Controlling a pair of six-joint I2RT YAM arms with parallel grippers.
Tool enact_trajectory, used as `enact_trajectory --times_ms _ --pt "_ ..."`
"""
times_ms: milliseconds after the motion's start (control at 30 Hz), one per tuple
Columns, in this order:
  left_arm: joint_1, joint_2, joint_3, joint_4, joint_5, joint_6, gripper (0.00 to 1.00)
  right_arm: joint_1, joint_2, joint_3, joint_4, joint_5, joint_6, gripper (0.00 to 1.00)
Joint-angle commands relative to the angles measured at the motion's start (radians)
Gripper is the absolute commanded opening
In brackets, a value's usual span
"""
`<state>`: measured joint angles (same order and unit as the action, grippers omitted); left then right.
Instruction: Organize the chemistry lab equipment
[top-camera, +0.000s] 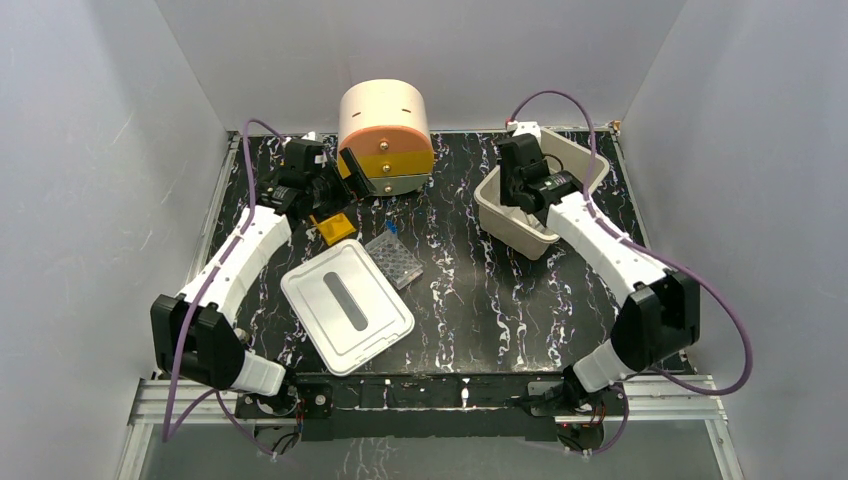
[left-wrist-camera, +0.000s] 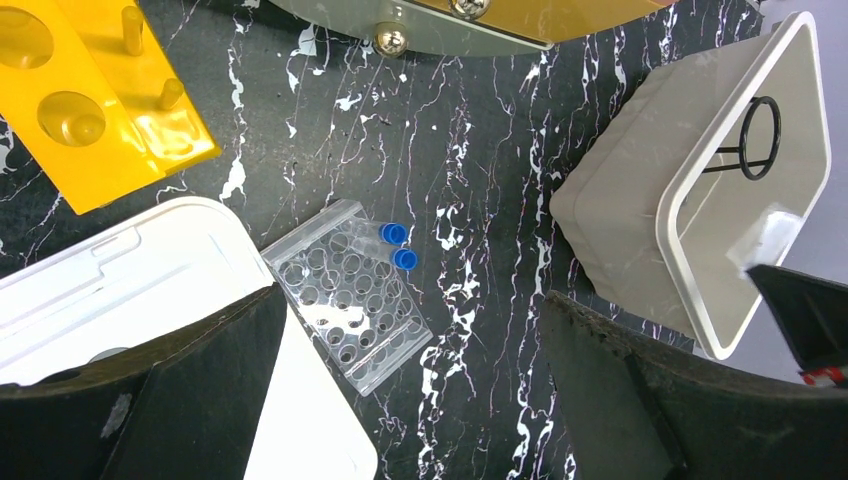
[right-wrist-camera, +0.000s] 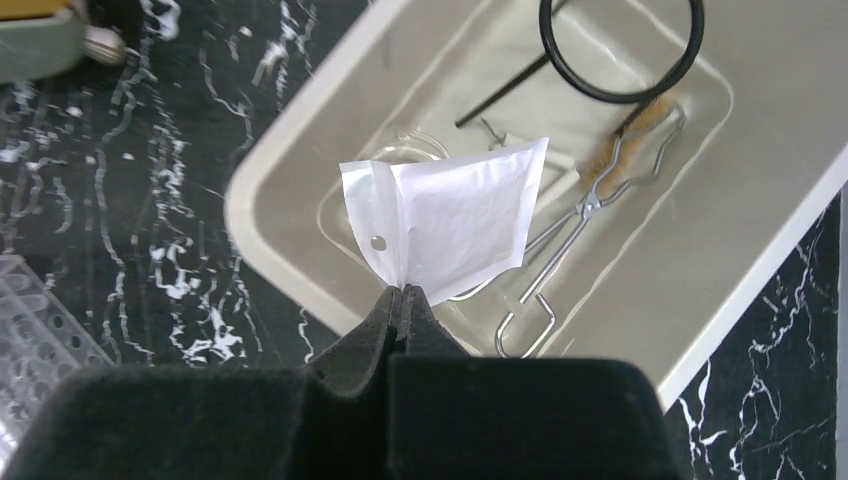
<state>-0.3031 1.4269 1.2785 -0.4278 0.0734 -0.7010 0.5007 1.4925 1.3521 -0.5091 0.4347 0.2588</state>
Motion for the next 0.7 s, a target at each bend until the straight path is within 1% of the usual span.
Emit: enact_trajectory --times_ms 0,267,467,500,567,600,667 --pt "0.005 -0.058 0.027 -0.022 -0.002 0.013 0.98 -0.03 0.048 0.027 -0.051 -0.033 0.064 0.0" --pt "0.004 -0.084 0.019 -0.04 -0.025 0.017 0.98 -0.078 0.181 0.033 0.022 -0.133 0.058 0.0" --pt "0.004 -0.109 0.014 -0.068 -0.059 0.023 0.98 -0.088 0.246 0.061 0.045 -0.161 0.032 0.01" --pt "0.004 -0.112 0.014 -0.076 -0.06 0.023 0.98 -0.089 0.252 0.069 0.044 -0.166 0.029 0.05" --pt "0.004 -0.115 0.014 -0.085 -0.06 0.023 0.98 -0.09 0.26 0.088 0.032 -0.16 0.03 0.22" --pt "0.004 -0.117 0.015 -0.09 -0.087 0.023 0.98 -0.091 0.259 0.095 0.028 -0.154 0.032 0.29" --pt "0.004 -0.117 0.018 -0.097 -0.094 0.024 0.98 -0.091 0.244 0.108 0.027 -0.14 0.031 0.39"
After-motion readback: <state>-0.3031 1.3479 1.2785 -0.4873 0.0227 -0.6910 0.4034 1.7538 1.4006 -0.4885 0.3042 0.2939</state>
